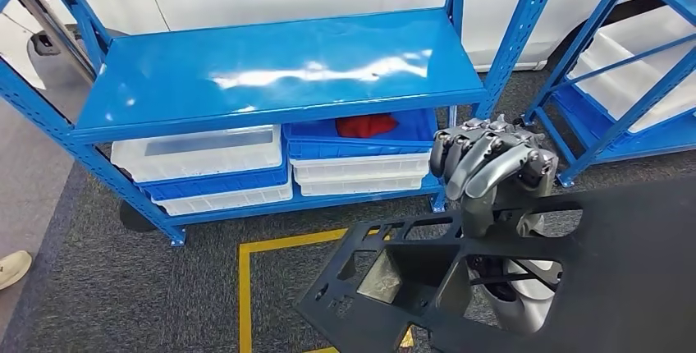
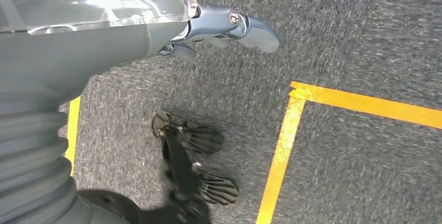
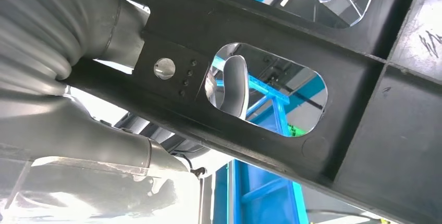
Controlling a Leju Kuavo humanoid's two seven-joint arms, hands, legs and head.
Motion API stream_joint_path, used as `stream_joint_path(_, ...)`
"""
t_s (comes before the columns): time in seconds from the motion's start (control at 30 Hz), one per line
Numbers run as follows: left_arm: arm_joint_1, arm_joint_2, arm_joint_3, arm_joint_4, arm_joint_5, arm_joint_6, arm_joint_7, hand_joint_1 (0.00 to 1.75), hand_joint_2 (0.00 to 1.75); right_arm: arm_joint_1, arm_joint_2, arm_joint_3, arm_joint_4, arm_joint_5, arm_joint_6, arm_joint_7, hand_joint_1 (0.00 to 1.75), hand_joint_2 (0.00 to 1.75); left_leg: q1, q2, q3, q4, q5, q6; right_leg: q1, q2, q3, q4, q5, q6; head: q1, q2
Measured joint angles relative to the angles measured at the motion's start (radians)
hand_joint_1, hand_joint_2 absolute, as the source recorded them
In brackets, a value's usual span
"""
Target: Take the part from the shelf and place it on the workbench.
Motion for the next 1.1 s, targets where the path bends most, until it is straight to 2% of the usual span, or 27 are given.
stream_joint_path(0.03,-0.001,0.001,0.0,0.0,0.0,0.001,0.0,0.0,1.75,0.0,0.0,0.0,0.0,-0.001,0.0,0.0,1.75,1.75,-0.003,0.0,0.021,-0.038,-0.012,0.004,-0.001,-0.001,-0.002,-0.002,0.008,0.006,0.0,0.0)
stream_joint_path(0.07,-0.002,0.0,0.0,0.0,0.0,0.002,-0.001,0.0,1.75,-0.001,0.0,-0.001,0.001,-0.001,0.0,-0.001,1.75,1.75,-0.005,0.001,0.025,-0.055,-0.011,0.007,-0.003,-0.002,-0.002,-0.006,0.016,0.012,0.0,0.0)
stream_joint_path(0.13,0.0,0.0,0.001,0.0,0.002,0.005,-0.001,0.0,1.75,-0.001,0.0,-0.001,0.003,-0.001,0.002,-0.001,1.75,1.75,-0.004,0.002,0.017,-0.063,0.009,0.016,-0.006,-0.002,-0.007,-0.008,0.022,0.025,0.0,0.0)
stream_joint_path(0.17,0.001,-0.001,0.001,0.0,0.002,0.006,0.0,0.0,1.75,-0.001,0.0,-0.001,0.005,0.0,0.002,0.0,1.75,1.75,-0.002,0.004,0.01,-0.068,0.021,0.021,-0.007,0.0,-0.016,0.01,0.005,0.031,0.0,0.0)
stream_joint_path(0.2,0.002,-0.002,0.001,0.0,0.003,0.008,0.002,0.0,1.75,0.0,0.0,-0.001,0.007,0.001,0.002,0.0,1.75,1.75,0.0,0.005,0.001,-0.071,0.033,0.024,-0.009,0.001,-0.034,0.052,-0.029,0.036,0.0,0.0)
stream_joint_path(0.27,0.003,-0.004,0.002,0.0,0.003,0.012,0.007,0.0,1.75,0.004,0.0,-0.002,0.011,0.007,0.003,0.0,1.75,1.75,0.001,0.006,-0.022,-0.07,0.052,0.027,-0.014,0.003,-0.084,0.189,-0.12,0.045,0.0,0.0)
stream_joint_path(0.3,0.003,-0.004,0.002,0.0,0.003,0.014,0.01,0.0,1.75,0.007,0.0,-0.002,0.013,0.011,0.003,0.0,1.75,1.75,0.001,0.006,-0.033,-0.068,0.061,0.026,-0.016,0.002,-0.1,0.249,-0.151,0.049,0.0,0.0)
stream_joint_path(0.33,0.004,-0.005,0.003,0.0,0.003,0.016,0.013,0.0,1.75,0.011,0.0,-0.003,0.015,0.015,0.005,0.0,1.75,1.75,0.001,0.006,-0.044,-0.066,0.068,0.025,-0.018,0.002,-0.098,0.275,-0.162,0.052,0.0,0.0)
stream_joint_path(0.37,0.004,-0.006,0.004,0.0,0.003,0.017,0.017,0.0,1.75,0.015,0.0,-0.005,0.016,0.019,0.009,0.0,1.75,1.75,0.001,0.006,-0.054,-0.062,0.073,0.023,-0.019,0.002,-0.073,0.259,-0.155,0.054,0.0,0.0)
stream_joint_path(0.4,0.004,-0.007,0.004,0.0,0.003,0.017,0.019,0.0,1.75,0.018,0.001,-0.007,0.016,0.022,0.014,0.0,1.75,1.75,0.002,0.006,-0.061,-0.057,0.076,0.021,-0.021,0.002,-0.029,0.203,-0.135,0.054,0.0,0.0)
stream_joint_path(0.43,0.004,-0.008,0.005,0.0,0.003,0.017,0.021,0.0,1.75,0.021,0.002,-0.011,0.017,0.027,0.021,0.0,1.75,1.75,0.002,0.006,-0.068,-0.051,0.078,0.019,-0.022,0.001,0.024,0.125,-0.117,0.051,0.0,0.0)
stream_joint_path(0.47,0.004,-0.008,0.005,0.0,0.002,0.017,0.022,0.0,1.75,0.024,0.005,-0.016,0.016,0.033,0.028,0.0,1.75,1.75,0.001,0.006,-0.074,-0.045,0.079,0.015,-0.02,0.001,0.067,0.059,-0.103,0.046,0.0,0.0)
stream_joint_path(0.5,0.004,-0.008,0.005,0.0,0.002,0.016,0.023,0.0,1.75,0.028,0.01,-0.023,0.016,0.039,0.036,-0.001,1.75,1.75,0.0,0.006,-0.079,-0.04,0.08,0.01,-0.018,0.002,0.094,0.014,-0.095,0.04,0.0,0.0)
stream_joint_path(0.53,0.004,-0.008,0.005,0.0,0.001,0.015,0.023,0.0,1.75,0.034,0.016,-0.031,0.015,0.046,0.044,-0.001,1.75,1.75,-0.002,0.006,-0.082,-0.037,0.082,0.005,-0.016,0.002,0.103,-0.006,-0.095,0.032,0.0,0.0)
stream_joint_path(0.6,0.004,-0.008,0.005,0.0,0.0,0.009,0.022,0.0,1.75,0.046,0.026,-0.047,0.013,0.059,0.062,-0.001,1.75,1.75,-0.002,0.006,-0.085,-0.036,0.086,-0.006,-0.014,0.003,0.099,-0.005,-0.087,0.018,0.0,0.0)
stream_joint_path(0.67,0.004,-0.007,0.005,0.0,-0.002,0.0,0.019,0.0,1.75,0.055,0.038,-0.064,0.007,0.069,0.082,-0.001,1.75,1.75,0.002,0.005,-0.096,-0.013,0.069,-0.017,-0.016,0.001,0.097,-0.012,-0.078,0.004,0.0,0.0)
stream_joint_path(0.7,0.004,-0.006,0.005,0.0,-0.003,-0.004,0.017,0.0,1.75,0.059,0.045,-0.072,0.003,0.072,0.09,-0.001,1.75,1.75,0.003,0.004,-0.112,0.025,0.042,-0.022,-0.018,0.001,0.095,-0.015,-0.073,-0.002,0.0,0.0)
stream_joint_path(0.77,0.004,-0.004,0.005,0.0,-0.003,-0.012,0.016,0.0,1.75,0.068,0.055,-0.086,-0.002,0.077,0.102,-0.001,1.75,1.75,0.006,0.004,-0.166,0.157,-0.033,-0.029,-0.018,0.004,0.089,-0.016,-0.068,-0.008,0.0,0.0)
stream_joint_path(0.8,0.004,-0.003,0.005,0.0,-0.003,-0.016,0.016,0.0,1.75,0.075,0.058,-0.092,-0.003,0.081,0.107,-0.001,1.75,1.75,0.007,0.004,-0.192,0.221,-0.06,-0.032,-0.017,0.008,0.086,-0.015,-0.066,-0.008,0.0,0.0)
stream_joint_path(0.83,0.004,-0.002,0.005,0.0,-0.003,-0.019,0.015,0.0,1.75,0.081,0.061,-0.098,-0.004,0.085,0.11,-0.001,1.75,1.75,0.008,0.004,-0.204,0.258,-0.07,-0.033,-0.017,0.012,0.083,-0.014,-0.064,-0.007,0.0,0.0)
stream_joint_path(0.87,0.004,0.0,0.005,0.0,-0.004,-0.022,0.016,0.0,1.75,0.088,0.064,-0.103,-0.006,0.089,0.113,-0.001,1.75,1.75,0.009,0.003,-0.197,0.254,-0.059,-0.033,-0.016,0.018,0.081,-0.012,-0.063,-0.006,0.0,0.0)
stream_joint_path(0.9,0.004,0.001,0.005,0.0,-0.004,-0.023,0.016,0.0,1.75,0.093,0.066,-0.109,-0.01,0.092,0.116,-0.001,1.75,1.75,0.009,0.0,-0.171,0.211,-0.032,-0.031,-0.016,0.026,0.08,-0.01,-0.062,-0.005,0.0,0.0)
stream_joint_path(0.93,0.004,0.003,0.005,0.0,-0.002,-0.023,0.018,0.0,1.75,0.097,0.068,-0.115,-0.014,0.091,0.121,-0.001,1.75,1.75,0.01,-0.011,-0.131,0.138,0.004,-0.027,-0.016,0.034,0.079,-0.008,-0.061,-0.004,0.0,0.0)
stream_joint_path(1.0,0.004,0.009,0.009,0.0,0.005,-0.018,0.024,0.0,1.75,0.103,0.072,-0.128,-0.024,0.086,0.139,-0.001,1.75,1.75,0.011,-0.047,-0.064,0.009,0.045,-0.017,-0.015,0.05,0.075,-0.004,-0.059,0.003,0.0,0.0)
stream_joint_path(1.03,0.005,0.012,0.012,0.0,0.009,-0.015,0.027,0.0,1.75,0.107,0.073,-0.136,-0.027,0.084,0.148,-0.001,1.75,1.75,0.01,-0.059,-0.049,-0.023,0.049,-0.014,-0.015,0.059,0.07,-0.002,-0.056,0.009,0.0,0.0)
stream_joint_path(1.07,0.006,0.015,0.016,0.0,0.012,-0.013,0.029,0.0,1.75,0.11,0.074,-0.143,-0.03,0.085,0.155,-0.001,1.75,1.75,0.009,-0.061,-0.046,-0.032,0.046,-0.011,-0.016,0.068,0.065,-0.002,-0.053,0.016,0.0,0.0)
stream_joint_path(1.1,0.007,0.018,0.02,0.0,0.015,-0.012,0.03,0.0,1.75,0.113,0.074,-0.151,-0.034,0.088,0.159,-0.001,1.75,1.75,0.01,-0.052,-0.046,-0.037,0.049,-0.008,-0.016,0.078,0.062,-0.004,-0.048,0.023,0.0,0.0)
